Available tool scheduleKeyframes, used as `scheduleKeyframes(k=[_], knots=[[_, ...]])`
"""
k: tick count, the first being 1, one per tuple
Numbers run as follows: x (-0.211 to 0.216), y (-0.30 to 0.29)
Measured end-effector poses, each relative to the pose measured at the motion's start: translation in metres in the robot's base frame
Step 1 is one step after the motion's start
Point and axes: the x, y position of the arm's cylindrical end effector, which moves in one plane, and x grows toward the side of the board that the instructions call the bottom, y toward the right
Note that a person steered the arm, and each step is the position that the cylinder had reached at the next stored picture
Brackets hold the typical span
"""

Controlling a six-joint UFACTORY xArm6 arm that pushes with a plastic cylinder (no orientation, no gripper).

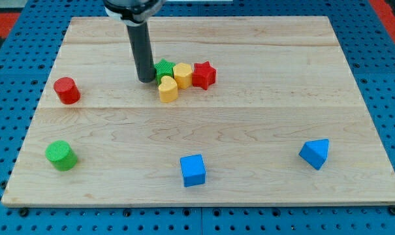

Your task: Push the yellow heart into the green star

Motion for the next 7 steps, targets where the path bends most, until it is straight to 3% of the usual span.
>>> scheduleKeyframes(k=[1, 2, 3, 5, 7], knots=[[-0.004, -0.019], [0.064, -0.020], [0.091, -0.014], [0.083, 0.048], [0.063, 0.021]])
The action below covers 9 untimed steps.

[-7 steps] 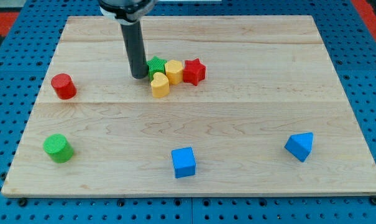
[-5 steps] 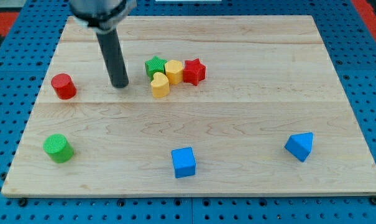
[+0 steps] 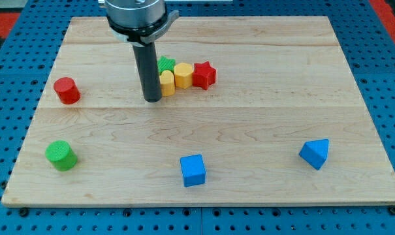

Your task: Push the yellow heart into the green star

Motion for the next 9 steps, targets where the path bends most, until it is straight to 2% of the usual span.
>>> scheduleKeyframes(k=[1, 2, 3, 4, 5, 6, 7, 9], knots=[[0.003, -0.001], [0.038, 0.005], [0.049, 0.065], [0.049, 0.189], [0.064, 0.290], [0.120, 0.291], [0.129, 0.248], [0.163, 0.240]])
